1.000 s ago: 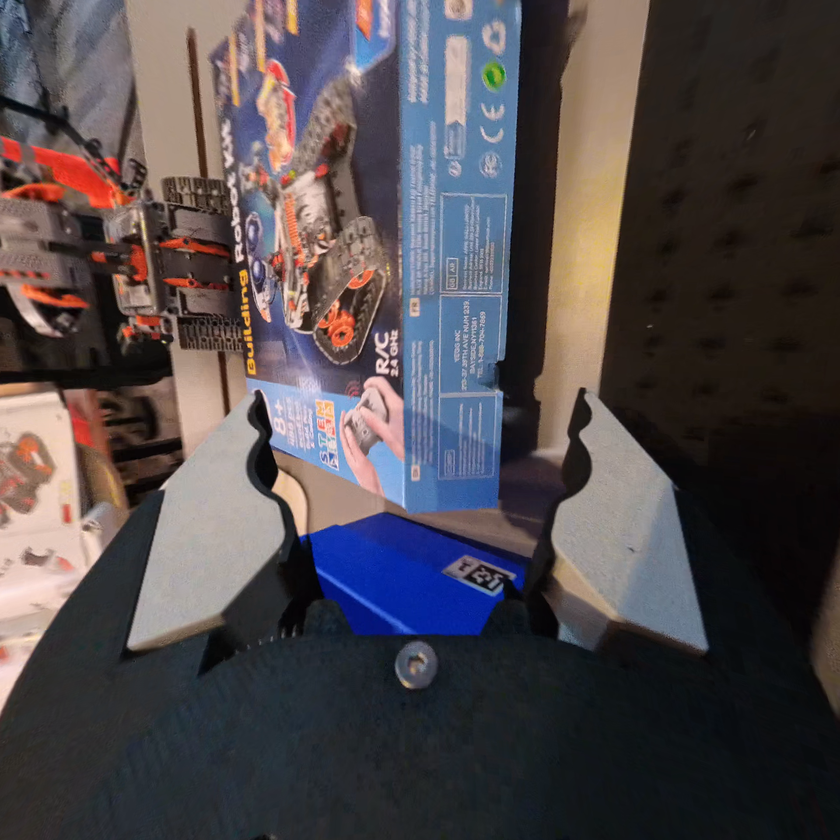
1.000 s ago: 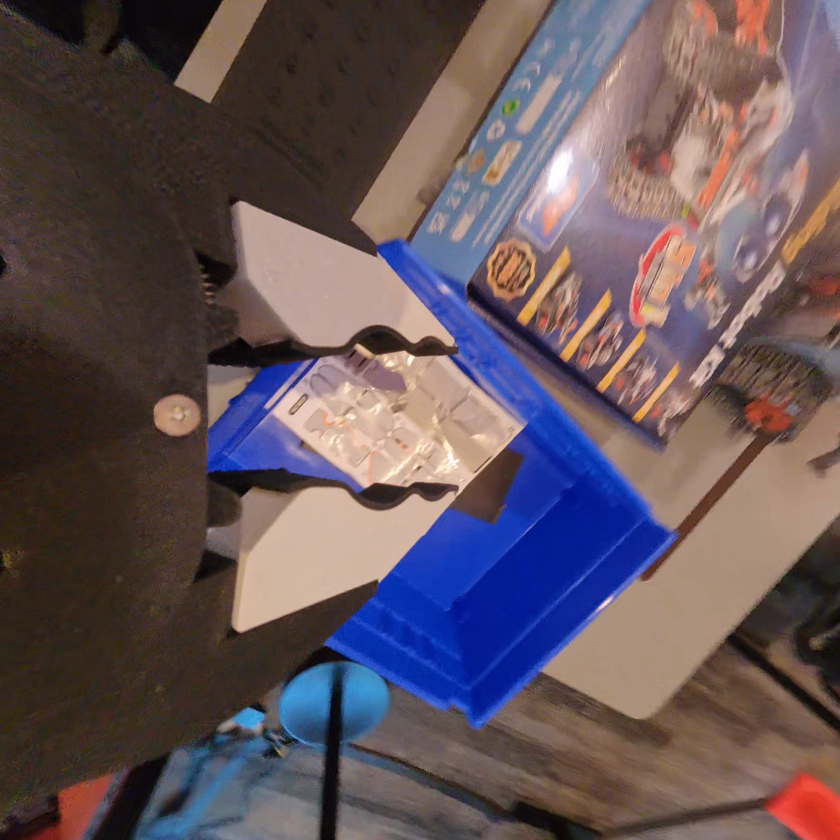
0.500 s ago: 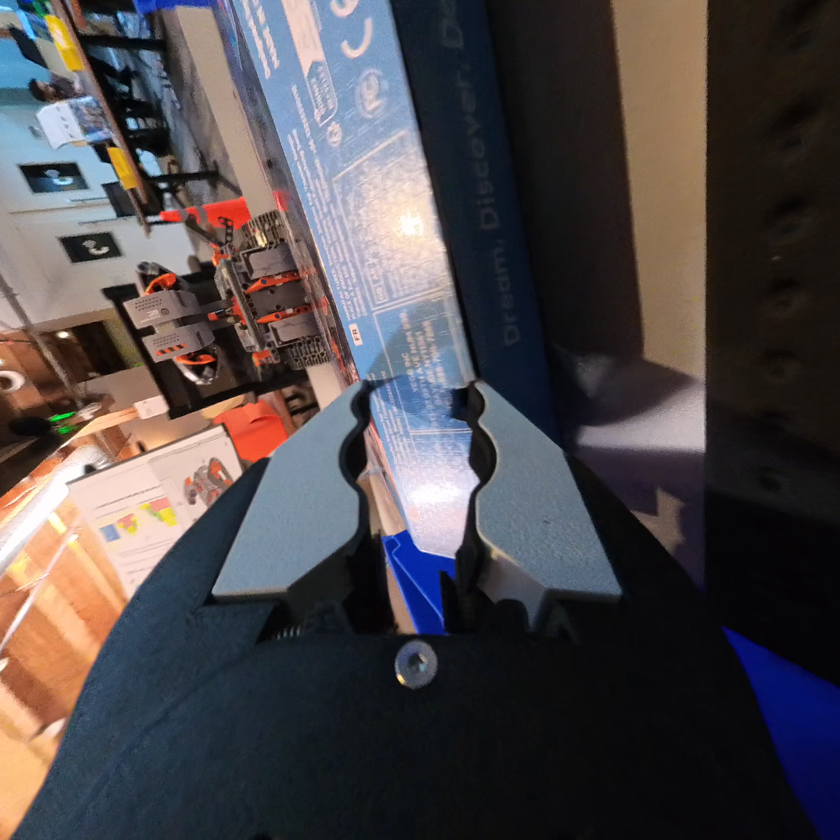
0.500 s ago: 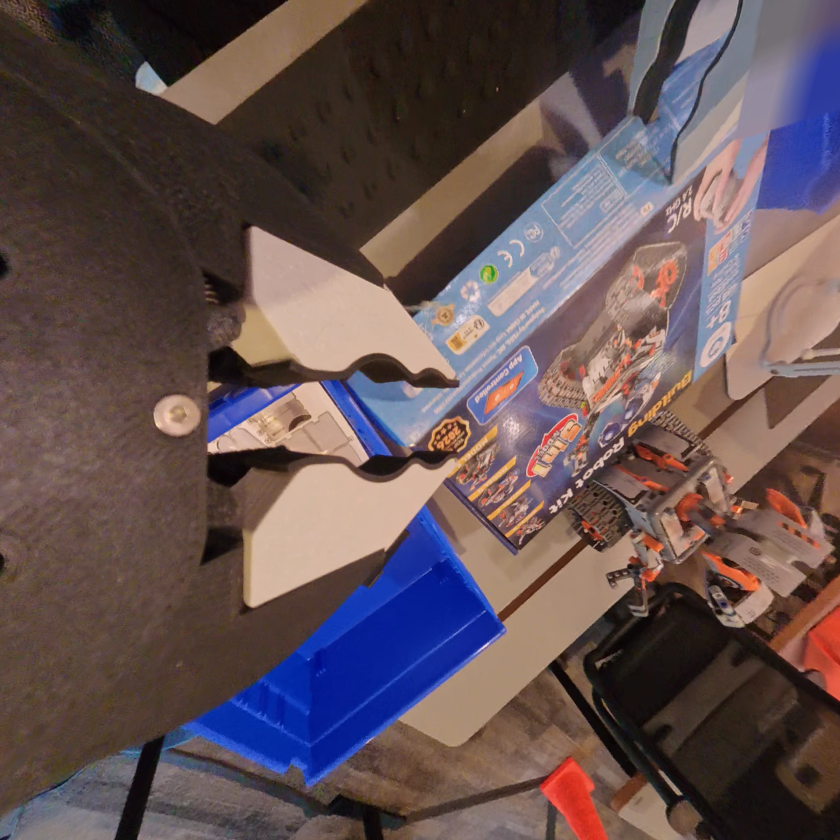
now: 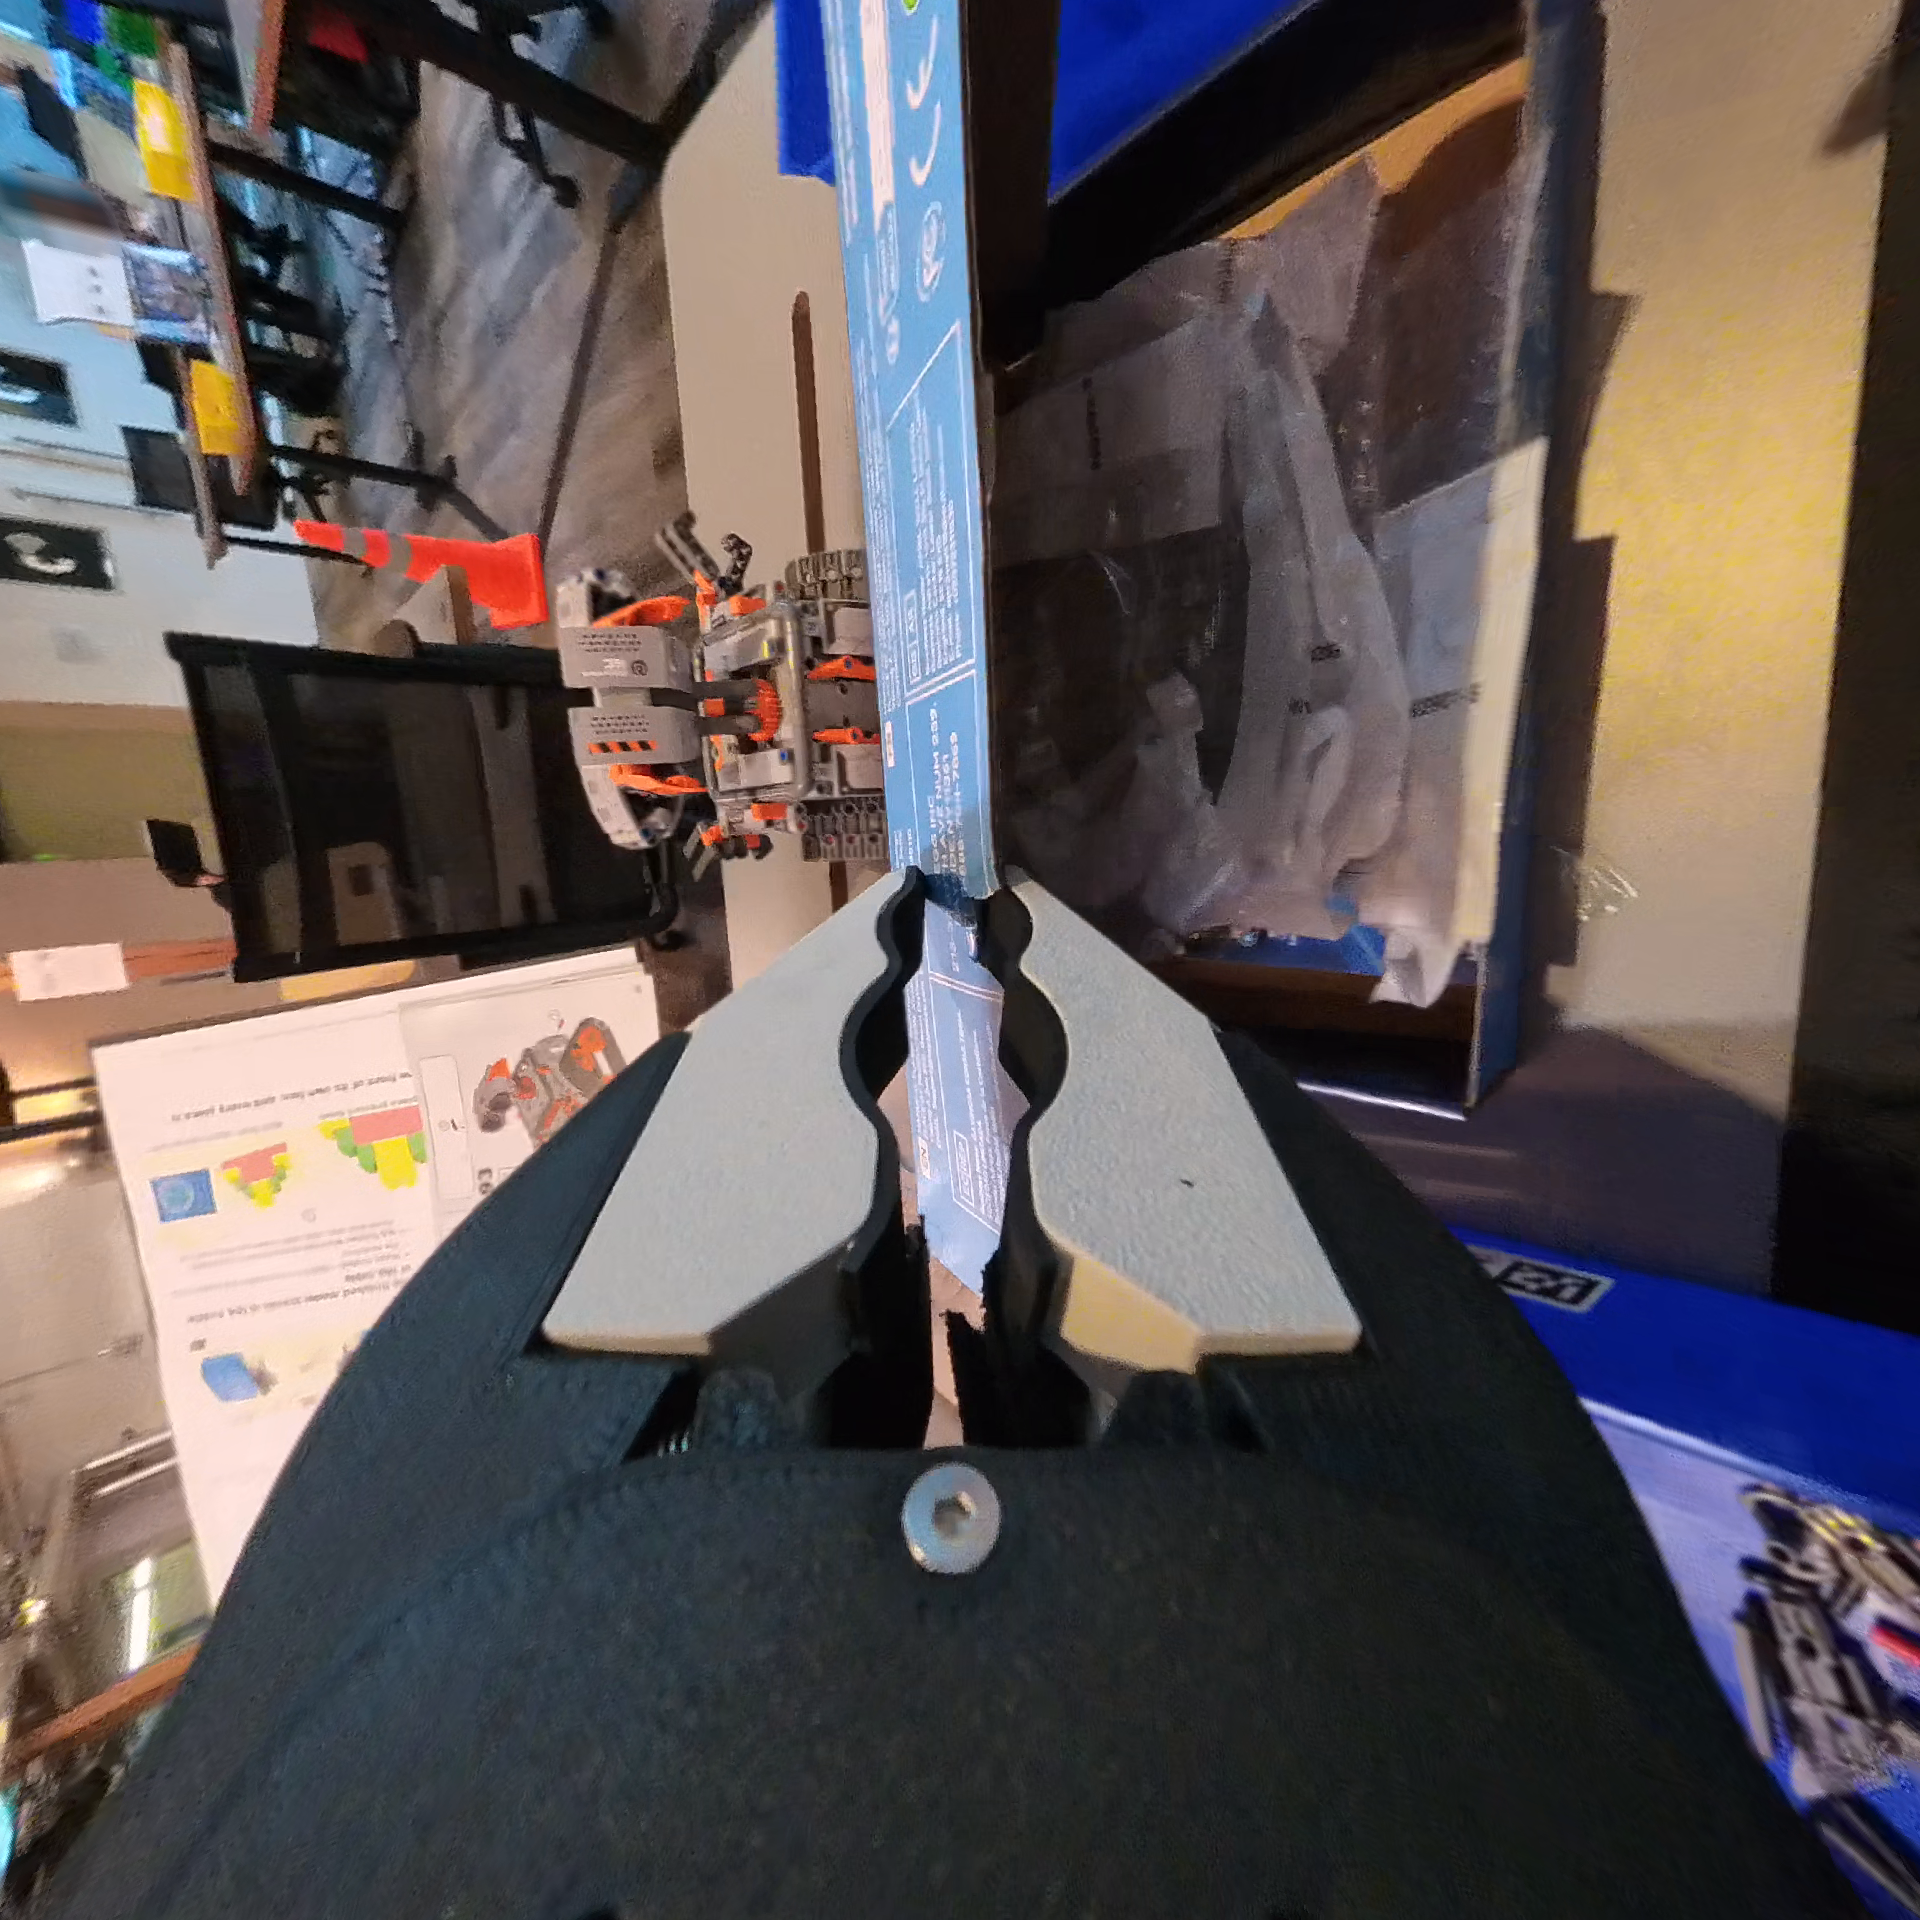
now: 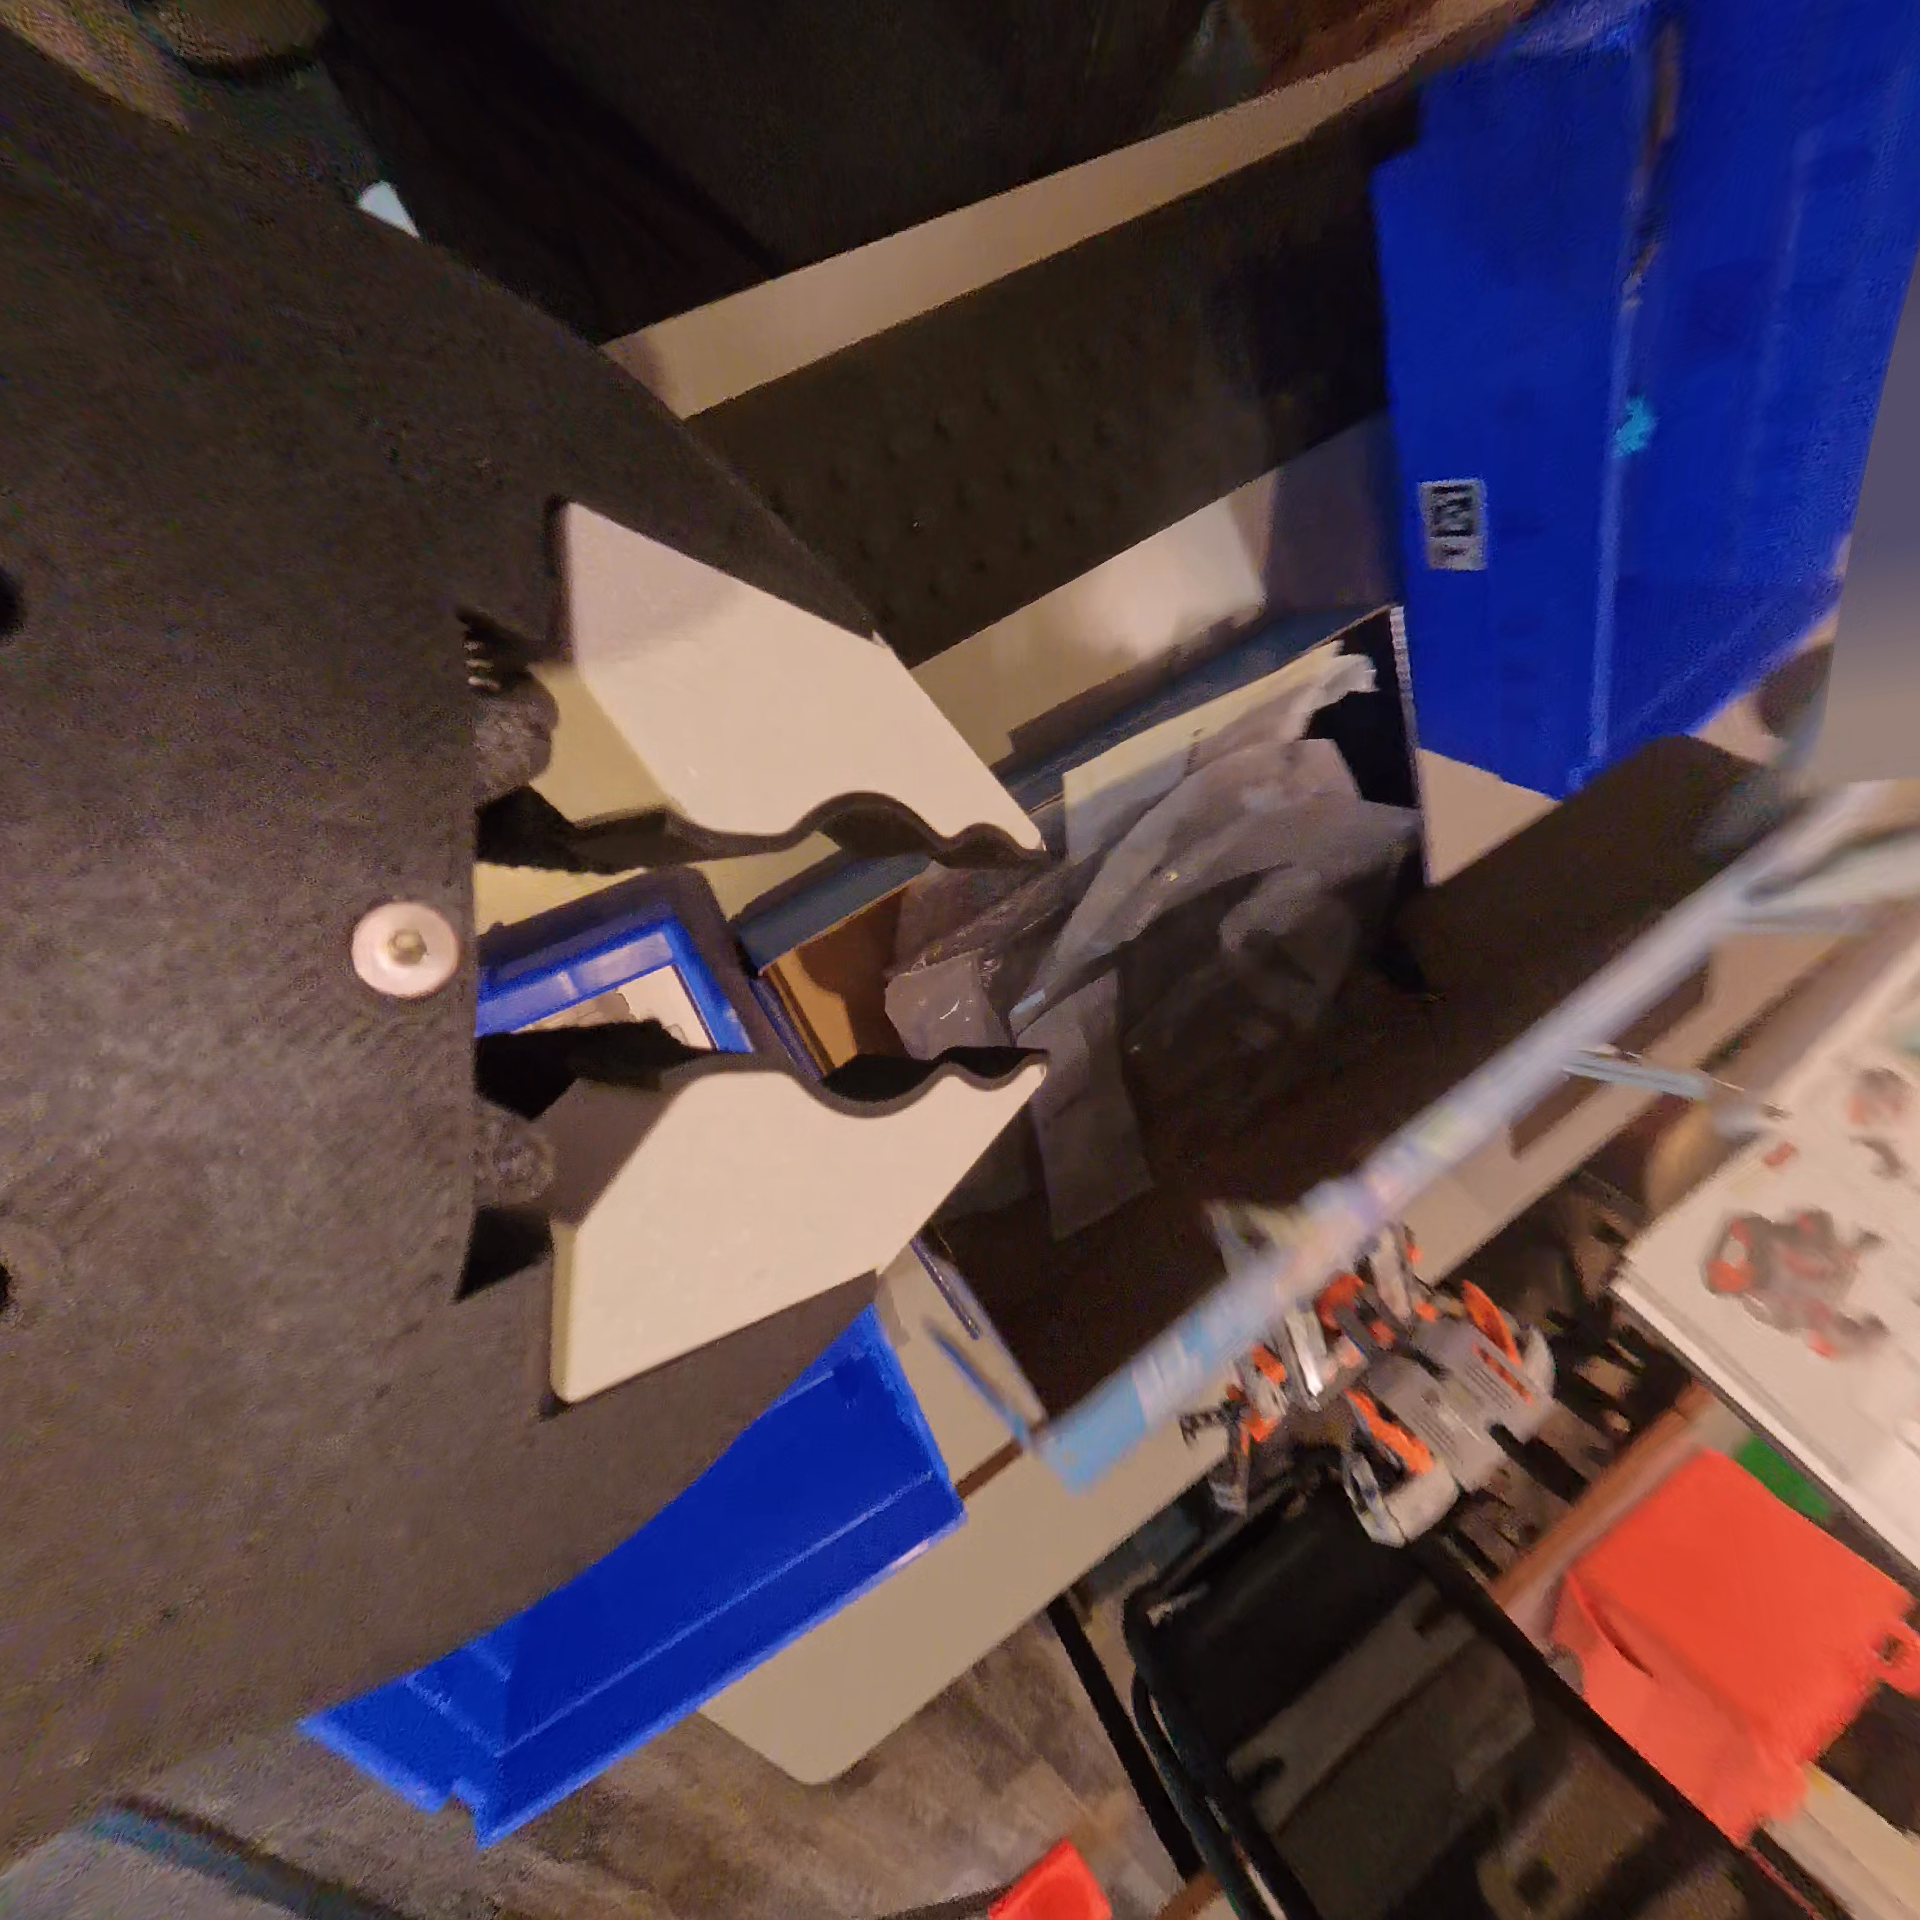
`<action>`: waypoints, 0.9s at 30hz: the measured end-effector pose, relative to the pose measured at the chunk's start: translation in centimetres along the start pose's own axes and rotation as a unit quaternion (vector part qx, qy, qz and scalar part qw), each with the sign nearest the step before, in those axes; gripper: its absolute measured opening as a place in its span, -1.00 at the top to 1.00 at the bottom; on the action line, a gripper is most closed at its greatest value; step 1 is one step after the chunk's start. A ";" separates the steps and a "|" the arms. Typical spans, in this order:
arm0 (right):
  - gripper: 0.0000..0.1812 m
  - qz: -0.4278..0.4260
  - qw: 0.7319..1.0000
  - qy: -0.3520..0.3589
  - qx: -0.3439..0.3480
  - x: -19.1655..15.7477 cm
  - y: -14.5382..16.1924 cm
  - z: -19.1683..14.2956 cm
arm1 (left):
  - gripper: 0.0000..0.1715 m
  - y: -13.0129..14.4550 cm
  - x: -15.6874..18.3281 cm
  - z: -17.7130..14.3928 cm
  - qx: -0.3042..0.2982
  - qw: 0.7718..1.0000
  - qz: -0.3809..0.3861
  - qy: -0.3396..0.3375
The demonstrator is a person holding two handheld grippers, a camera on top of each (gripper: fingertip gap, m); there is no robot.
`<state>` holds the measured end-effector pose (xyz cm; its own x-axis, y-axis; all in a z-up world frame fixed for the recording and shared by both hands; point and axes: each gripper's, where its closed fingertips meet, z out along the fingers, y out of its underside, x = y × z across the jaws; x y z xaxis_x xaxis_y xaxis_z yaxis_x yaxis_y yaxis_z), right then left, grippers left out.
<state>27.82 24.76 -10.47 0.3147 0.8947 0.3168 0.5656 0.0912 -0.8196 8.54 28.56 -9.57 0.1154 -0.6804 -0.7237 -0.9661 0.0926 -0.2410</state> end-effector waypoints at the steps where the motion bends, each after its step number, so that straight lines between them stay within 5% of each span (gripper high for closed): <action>1: 0.64 -0.006 1.000 -0.008 -0.018 -0.3 0.5 1.2 | 0.90 0.1 -0.8 0.0 0.003 1.000 -0.006 0.004; 11: 0.81 -0.077 0.982 -0.022 -0.173 1.1 5.6 13.0 | 0.89 0.3 -4.5 0.4 0.008 0.997 -0.035 0.067; 19: 0.67 -0.135 0.969 -0.113 -0.171 -0.9 5.5 13.8 | 0.88 0.7 -6.1 0.8 0.013 0.994 -0.038 0.098; 27: 0.79 -0.126 0.969 -0.084 -0.193 1.7 6.3 14.3 | 0.88 0.7 -6.2 0.7 0.012 0.992 -0.039 0.120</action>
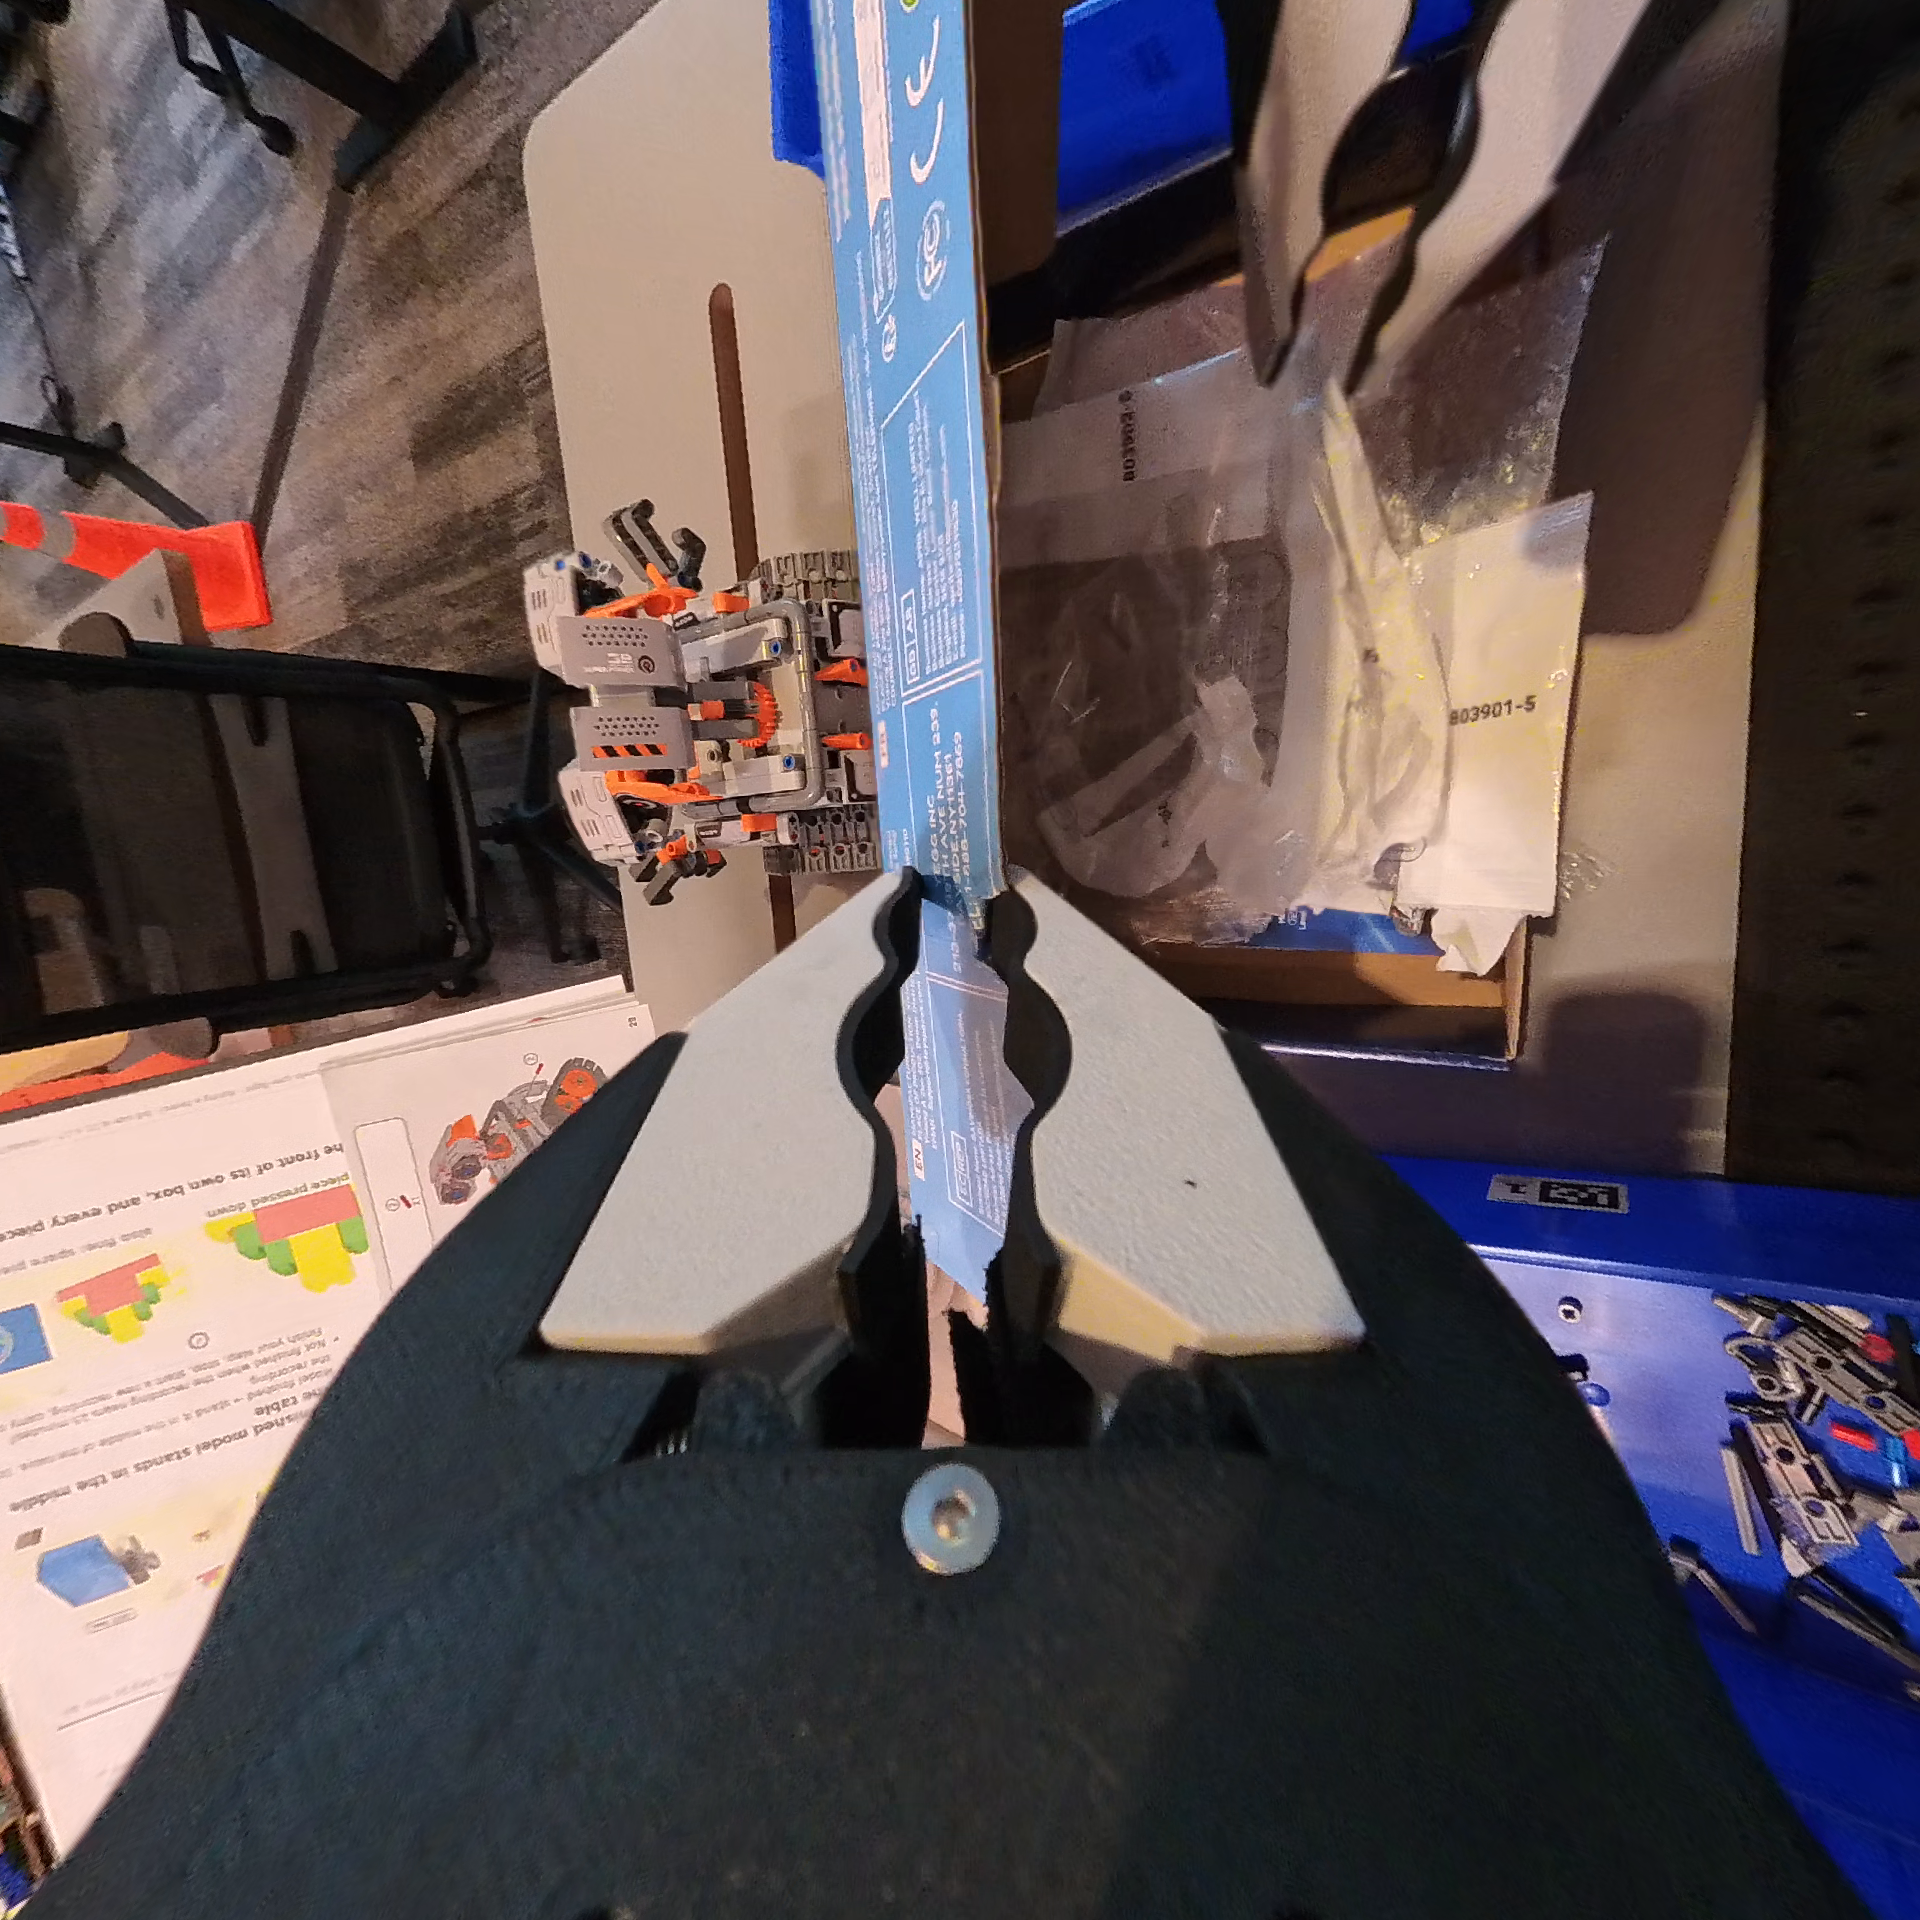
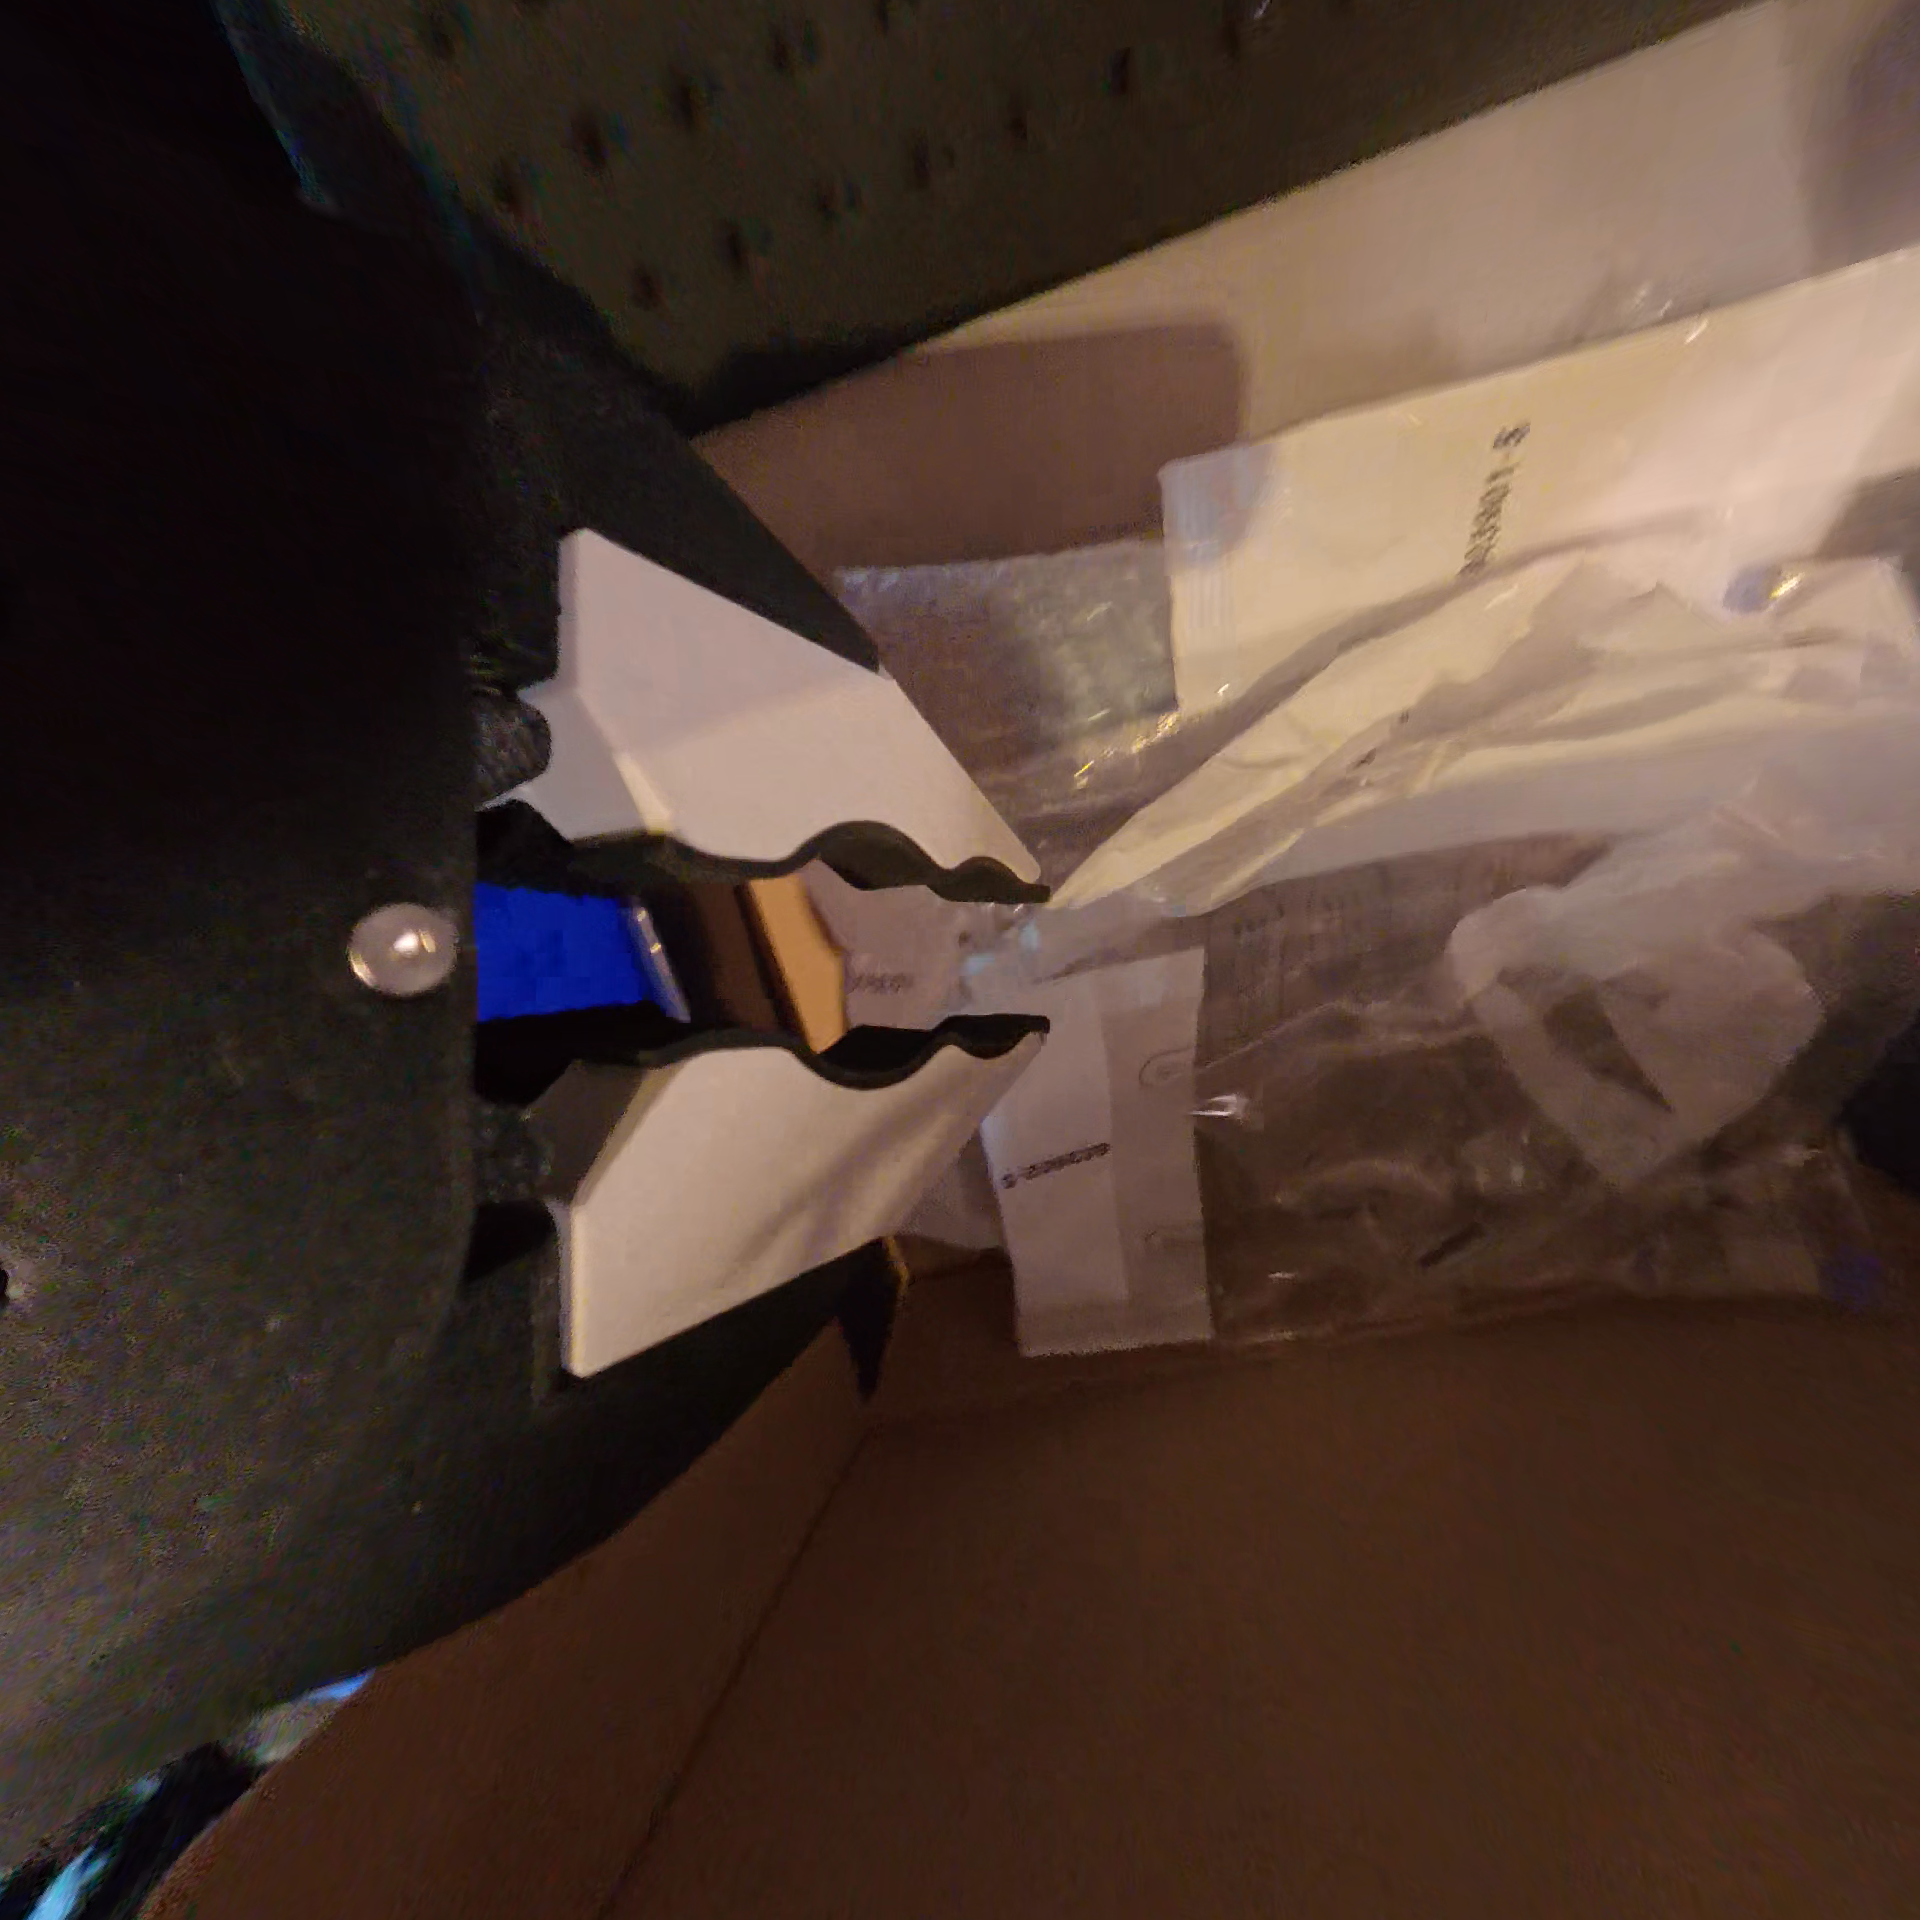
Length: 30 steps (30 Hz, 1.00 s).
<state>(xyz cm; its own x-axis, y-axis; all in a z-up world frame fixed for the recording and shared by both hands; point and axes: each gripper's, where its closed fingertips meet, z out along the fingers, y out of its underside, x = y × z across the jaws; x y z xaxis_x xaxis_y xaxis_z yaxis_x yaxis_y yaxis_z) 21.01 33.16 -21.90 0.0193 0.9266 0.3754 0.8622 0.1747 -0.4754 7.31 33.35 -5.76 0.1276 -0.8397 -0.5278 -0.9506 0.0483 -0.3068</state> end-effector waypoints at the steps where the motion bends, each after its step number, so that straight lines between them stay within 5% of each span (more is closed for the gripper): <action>1: 0.77 -0.005 1.000 0.009 -0.012 0.5 0.5 -0.1 | 0.88 0.0 -0.1 0.0 -0.001 1.000 -0.001 0.002; 8: 0.71 -0.064 0.996 0.036 -0.056 1.5 2.6 0.3 | 0.87 -0.1 -0.6 0.0 -0.005 1.000 0.001 0.021; 13: 0.77 -0.038 0.999 0.037 -0.001 1.9 0.8 0.3 | 0.87 -0.1 -0.7 0.0 -0.010 1.000 0.003 0.029; 17: 0.67 -0.037 0.999 0.009 -0.021 0.8 1.0 2.7 | 0.87 -0.2 -0.5 0.0 -0.013 0.999 0.004 0.036; 23: 1.00 -0.056 0.995 0.043 -0.073 1.5 2.0 4.7 | 0.87 -0.4 -0.4 0.2 -0.014 0.999 0.008 0.040; 30: 1.00 -0.067 0.991 0.107 -0.039 3.5 -0.3 1.4 | 0.87 -0.3 -0.3 0.1 -0.013 0.999 0.010 0.042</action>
